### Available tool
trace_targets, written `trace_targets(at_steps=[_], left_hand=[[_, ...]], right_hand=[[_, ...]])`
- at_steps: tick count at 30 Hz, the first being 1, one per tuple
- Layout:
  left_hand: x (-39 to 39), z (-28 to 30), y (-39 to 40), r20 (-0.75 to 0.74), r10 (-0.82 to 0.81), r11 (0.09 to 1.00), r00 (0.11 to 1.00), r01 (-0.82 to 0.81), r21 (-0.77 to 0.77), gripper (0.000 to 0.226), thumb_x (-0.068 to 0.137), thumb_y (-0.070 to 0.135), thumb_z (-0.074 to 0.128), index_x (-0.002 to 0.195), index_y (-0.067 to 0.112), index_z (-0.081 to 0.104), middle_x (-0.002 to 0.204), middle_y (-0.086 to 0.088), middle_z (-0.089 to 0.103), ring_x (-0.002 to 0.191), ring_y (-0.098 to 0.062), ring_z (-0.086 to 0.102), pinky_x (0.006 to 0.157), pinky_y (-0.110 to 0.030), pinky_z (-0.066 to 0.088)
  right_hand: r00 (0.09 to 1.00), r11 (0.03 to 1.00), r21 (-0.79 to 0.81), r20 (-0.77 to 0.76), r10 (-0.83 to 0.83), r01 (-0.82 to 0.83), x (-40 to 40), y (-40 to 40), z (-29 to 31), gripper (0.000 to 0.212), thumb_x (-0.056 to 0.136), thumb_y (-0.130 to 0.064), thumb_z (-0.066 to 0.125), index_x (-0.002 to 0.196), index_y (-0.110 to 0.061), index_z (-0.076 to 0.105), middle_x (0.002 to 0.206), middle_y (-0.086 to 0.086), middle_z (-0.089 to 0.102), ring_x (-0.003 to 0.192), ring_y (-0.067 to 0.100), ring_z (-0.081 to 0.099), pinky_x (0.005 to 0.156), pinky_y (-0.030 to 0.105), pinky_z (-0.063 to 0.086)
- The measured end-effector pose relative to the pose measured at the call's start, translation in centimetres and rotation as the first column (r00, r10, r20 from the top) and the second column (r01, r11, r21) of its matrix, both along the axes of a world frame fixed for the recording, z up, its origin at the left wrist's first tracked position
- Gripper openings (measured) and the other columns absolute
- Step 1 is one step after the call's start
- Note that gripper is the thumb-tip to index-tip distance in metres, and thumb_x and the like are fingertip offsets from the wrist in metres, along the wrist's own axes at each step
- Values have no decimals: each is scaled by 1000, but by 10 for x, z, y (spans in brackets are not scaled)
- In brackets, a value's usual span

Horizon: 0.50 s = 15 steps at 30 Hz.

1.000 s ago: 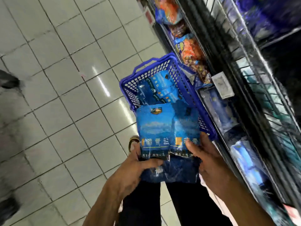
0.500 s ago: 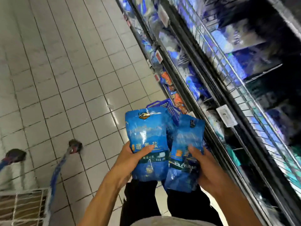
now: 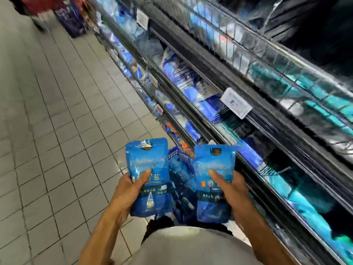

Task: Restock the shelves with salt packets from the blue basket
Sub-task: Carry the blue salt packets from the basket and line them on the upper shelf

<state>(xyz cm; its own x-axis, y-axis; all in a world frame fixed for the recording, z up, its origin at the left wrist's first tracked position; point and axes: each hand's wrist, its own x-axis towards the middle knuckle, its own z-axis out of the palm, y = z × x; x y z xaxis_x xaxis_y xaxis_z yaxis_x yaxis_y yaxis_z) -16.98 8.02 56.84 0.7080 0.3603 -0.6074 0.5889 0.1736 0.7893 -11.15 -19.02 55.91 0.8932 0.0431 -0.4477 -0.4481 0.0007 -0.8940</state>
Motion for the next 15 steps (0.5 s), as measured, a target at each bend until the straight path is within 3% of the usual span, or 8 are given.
trace_targets(at_steps=[4, 8, 15], left_hand=[[26, 8, -17, 51, -108, 994, 993, 108, -9, 62, 68, 49, 79, 115, 9, 69, 100, -11, 79, 91, -32, 77, 88, -52, 60], [55, 11, -38, 89, -294, 955, 952, 297, -22, 65, 64, 53, 82, 113, 11, 72, 101, -12, 79, 93, -33, 77, 90, -54, 59], [95, 7, -71, 97, -651, 753, 753, 657, -51, 61, 62, 54, 87, 109, 16, 76, 104, -10, 79, 94, -31, 76, 91, -54, 58]], right_hand=[[988, 989, -43, 54, -142, 144, 0, -34, 2, 12, 85, -19, 79, 97, -15, 77, 93, 0, 80, 85, 16, 76, 71, 27, 61], [947, 950, -11, 79, -310, 312, -18, -55, 9, 11, 85, -13, 77, 96, -17, 76, 91, -9, 80, 82, 5, 74, 69, 16, 57], [730, 730, 40, 22, -683, 682, -86, -56, 14, 24, 86, -25, 78, 109, -19, 72, 102, 0, 80, 99, 24, 75, 94, 47, 57]])
